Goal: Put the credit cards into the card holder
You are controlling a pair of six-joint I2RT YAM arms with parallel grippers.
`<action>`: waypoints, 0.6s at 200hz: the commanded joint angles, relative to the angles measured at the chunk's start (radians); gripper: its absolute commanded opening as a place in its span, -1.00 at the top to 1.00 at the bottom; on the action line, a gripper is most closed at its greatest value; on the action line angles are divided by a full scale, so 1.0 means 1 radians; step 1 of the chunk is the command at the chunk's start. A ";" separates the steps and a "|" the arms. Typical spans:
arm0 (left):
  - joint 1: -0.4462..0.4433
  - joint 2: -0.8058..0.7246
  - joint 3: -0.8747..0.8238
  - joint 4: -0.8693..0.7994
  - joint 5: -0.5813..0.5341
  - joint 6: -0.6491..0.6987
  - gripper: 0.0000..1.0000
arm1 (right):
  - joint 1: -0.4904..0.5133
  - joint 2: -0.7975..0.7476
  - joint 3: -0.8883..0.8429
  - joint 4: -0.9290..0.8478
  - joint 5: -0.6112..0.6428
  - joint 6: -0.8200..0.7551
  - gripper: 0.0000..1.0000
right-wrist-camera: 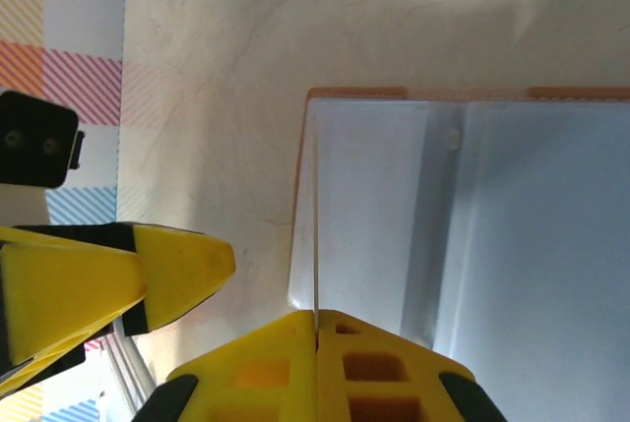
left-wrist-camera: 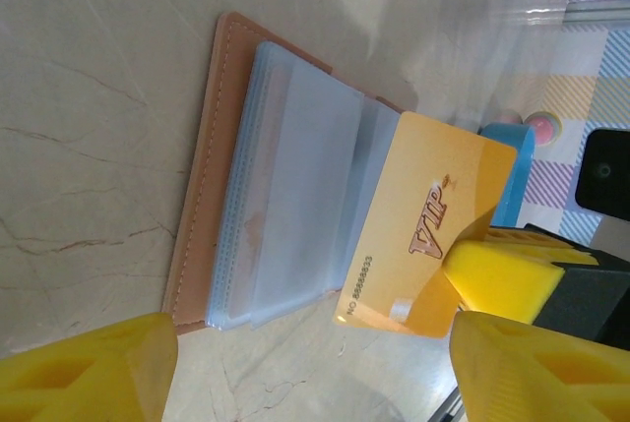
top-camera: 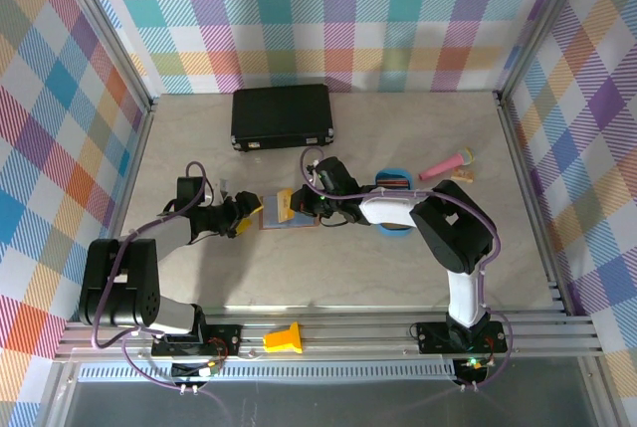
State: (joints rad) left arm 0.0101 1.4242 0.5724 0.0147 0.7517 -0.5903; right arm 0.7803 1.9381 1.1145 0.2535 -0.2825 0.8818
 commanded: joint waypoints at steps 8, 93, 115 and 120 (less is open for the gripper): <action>0.004 0.026 0.007 0.051 0.032 -0.004 -0.37 | -0.005 -0.030 -0.033 -0.028 0.080 0.046 1.00; -0.070 0.109 0.077 0.059 0.017 0.018 -0.28 | -0.042 -0.065 -0.070 -0.054 0.087 0.048 1.00; -0.076 0.129 0.087 0.062 0.016 0.020 -0.25 | -0.047 -0.054 -0.069 -0.018 0.052 0.046 1.00; -0.077 0.132 0.089 0.063 0.015 0.021 -0.25 | -0.048 -0.052 -0.067 -0.011 0.047 0.045 1.00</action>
State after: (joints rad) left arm -0.0578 1.5333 0.6323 0.0593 0.7589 -0.5861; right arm 0.7391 1.9072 1.0542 0.2047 -0.2050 0.9272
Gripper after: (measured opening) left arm 0.630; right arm 0.040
